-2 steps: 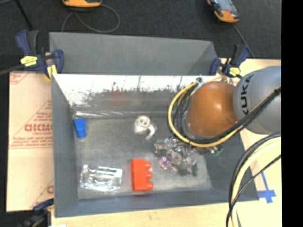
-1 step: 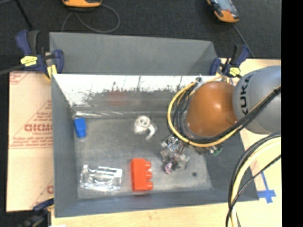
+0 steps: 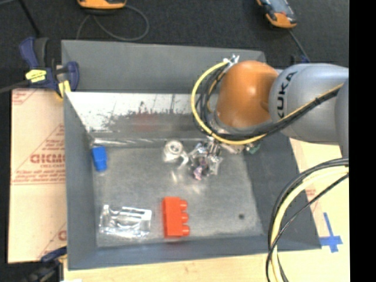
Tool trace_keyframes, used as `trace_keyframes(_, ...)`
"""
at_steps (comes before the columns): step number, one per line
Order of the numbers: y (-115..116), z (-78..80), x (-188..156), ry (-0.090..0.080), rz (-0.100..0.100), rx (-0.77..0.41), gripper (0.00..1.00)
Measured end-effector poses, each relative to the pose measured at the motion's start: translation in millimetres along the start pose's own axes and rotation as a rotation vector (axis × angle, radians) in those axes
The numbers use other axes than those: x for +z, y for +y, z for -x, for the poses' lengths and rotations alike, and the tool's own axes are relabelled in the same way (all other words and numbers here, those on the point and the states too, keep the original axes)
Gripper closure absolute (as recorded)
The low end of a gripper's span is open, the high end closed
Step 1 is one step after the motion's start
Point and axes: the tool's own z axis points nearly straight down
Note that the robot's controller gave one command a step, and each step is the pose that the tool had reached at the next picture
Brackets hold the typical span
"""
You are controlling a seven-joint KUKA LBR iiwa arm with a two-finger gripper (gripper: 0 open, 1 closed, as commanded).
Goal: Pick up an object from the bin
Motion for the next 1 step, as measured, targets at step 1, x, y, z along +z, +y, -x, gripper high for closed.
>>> trace_keyframes(1, -31.0, -17.3, -207.9, -0.001, -0.006, 0.032, 1.00)
